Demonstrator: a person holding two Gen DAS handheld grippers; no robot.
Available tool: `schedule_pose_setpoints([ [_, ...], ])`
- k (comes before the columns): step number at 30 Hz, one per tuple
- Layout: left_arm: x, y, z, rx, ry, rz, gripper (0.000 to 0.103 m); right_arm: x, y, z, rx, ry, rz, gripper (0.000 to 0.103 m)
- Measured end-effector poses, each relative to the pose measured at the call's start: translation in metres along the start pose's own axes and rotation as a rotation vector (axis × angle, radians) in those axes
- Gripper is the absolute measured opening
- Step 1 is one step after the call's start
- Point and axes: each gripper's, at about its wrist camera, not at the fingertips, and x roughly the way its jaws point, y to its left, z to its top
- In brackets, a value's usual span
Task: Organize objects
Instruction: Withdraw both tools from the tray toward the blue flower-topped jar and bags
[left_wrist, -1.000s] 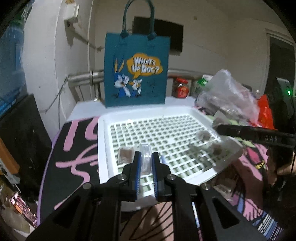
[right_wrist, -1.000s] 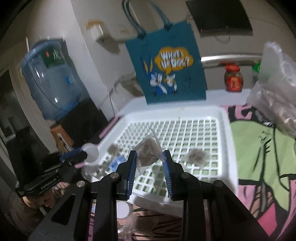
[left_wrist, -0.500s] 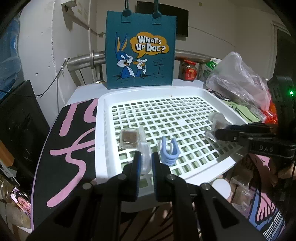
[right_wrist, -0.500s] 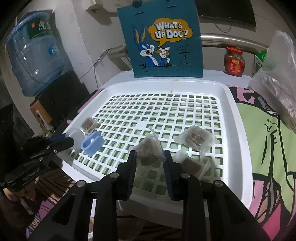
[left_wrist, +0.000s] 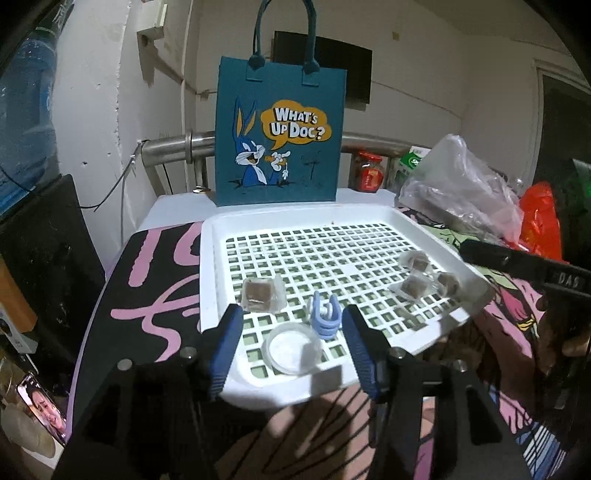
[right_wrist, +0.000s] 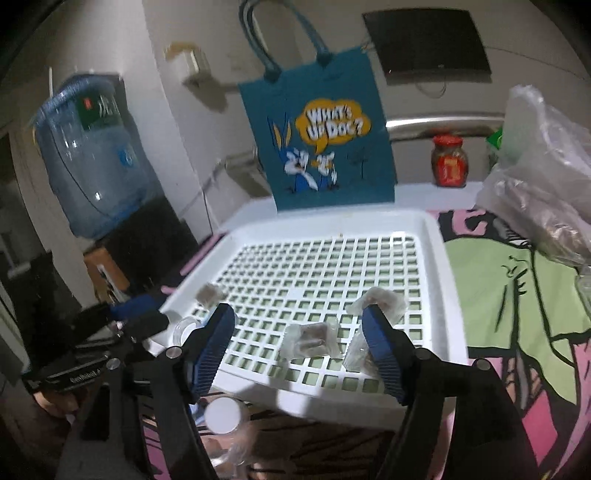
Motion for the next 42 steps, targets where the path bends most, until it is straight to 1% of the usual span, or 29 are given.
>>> schedule_pose_setpoints([
  [7, -0.016, -0.004, -0.005, -0.022, -0.023, -0.031, 0.057, -0.031, -0.001, -0.008, 0.04, -0.059, 0.005, 0.073],
  [12, -0.023, -0.012, -0.01, -0.013, -0.02, -0.057, 0.058, -0.043, -0.001, -0.018, 0.056, -0.072, 0.012, 0.075],
  [20, -0.033, -0.025, -0.023, 0.028, -0.008, -0.109, 0.058, -0.046, 0.001, -0.036, 0.043, -0.032, 0.014, 0.075],
  [26, -0.027, -0.034, -0.031, 0.059, 0.037, -0.114, 0.058, -0.046, 0.004, -0.041, 0.028, -0.014, 0.038, 0.075],
  [30, -0.028, -0.037, -0.033, 0.068, 0.045, -0.125, 0.058, -0.04, 0.007, -0.046, 0.024, 0.027, 0.055, 0.075],
  [36, -0.02, -0.04, -0.036, 0.067, 0.1, -0.144, 0.058, -0.026, 0.013, -0.055, 0.004, 0.103, 0.047, 0.075],
  [39, -0.013, -0.042, -0.038, 0.067, 0.143, -0.145, 0.058, -0.021, 0.014, -0.058, -0.004, 0.13, 0.035, 0.075],
  [42, -0.01, -0.044, -0.04, 0.074, 0.162, -0.137, 0.058, -0.017, 0.015, -0.06, -0.012, 0.154, 0.019, 0.075],
])
